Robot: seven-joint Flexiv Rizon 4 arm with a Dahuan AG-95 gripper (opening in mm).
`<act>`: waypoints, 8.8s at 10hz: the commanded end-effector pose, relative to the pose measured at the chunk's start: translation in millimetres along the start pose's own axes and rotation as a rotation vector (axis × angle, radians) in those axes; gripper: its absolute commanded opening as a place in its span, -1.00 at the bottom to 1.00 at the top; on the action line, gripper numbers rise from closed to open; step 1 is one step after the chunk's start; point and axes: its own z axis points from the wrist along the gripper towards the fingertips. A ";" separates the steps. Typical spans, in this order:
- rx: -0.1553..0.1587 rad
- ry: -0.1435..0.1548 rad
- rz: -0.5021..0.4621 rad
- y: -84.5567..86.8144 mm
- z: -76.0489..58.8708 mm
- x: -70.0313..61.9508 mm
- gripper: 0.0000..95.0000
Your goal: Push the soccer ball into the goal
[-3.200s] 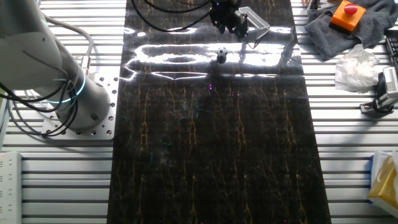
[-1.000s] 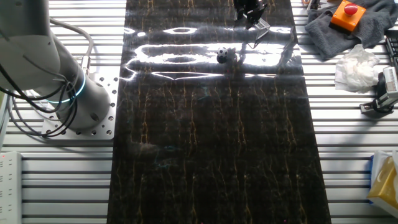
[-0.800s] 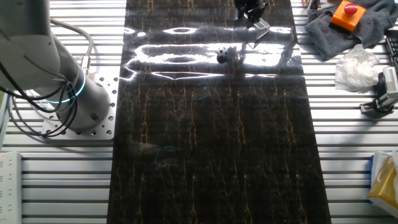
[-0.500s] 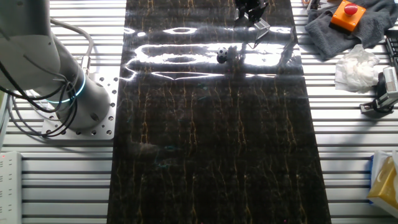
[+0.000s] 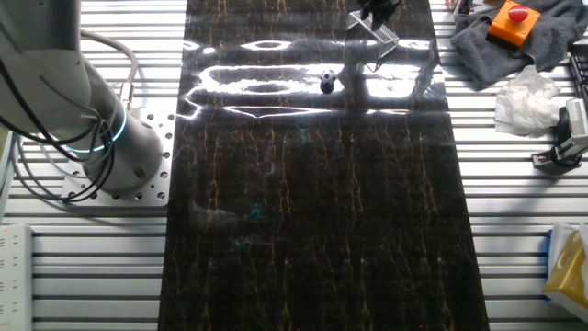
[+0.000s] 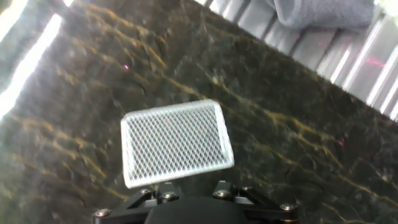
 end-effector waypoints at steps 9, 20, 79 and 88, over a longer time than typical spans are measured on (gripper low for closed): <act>0.002 -0.006 0.008 -5.6 -11.6 -21.1 -0.60; 0.009 0.003 0.091 -5.6 -11.6 -21.1 -0.60; 0.050 -0.098 -0.071 -56.2 51.9 104.2 -0.60; 0.035 -0.095 -0.051 -45.5 52.9 125.2 -0.60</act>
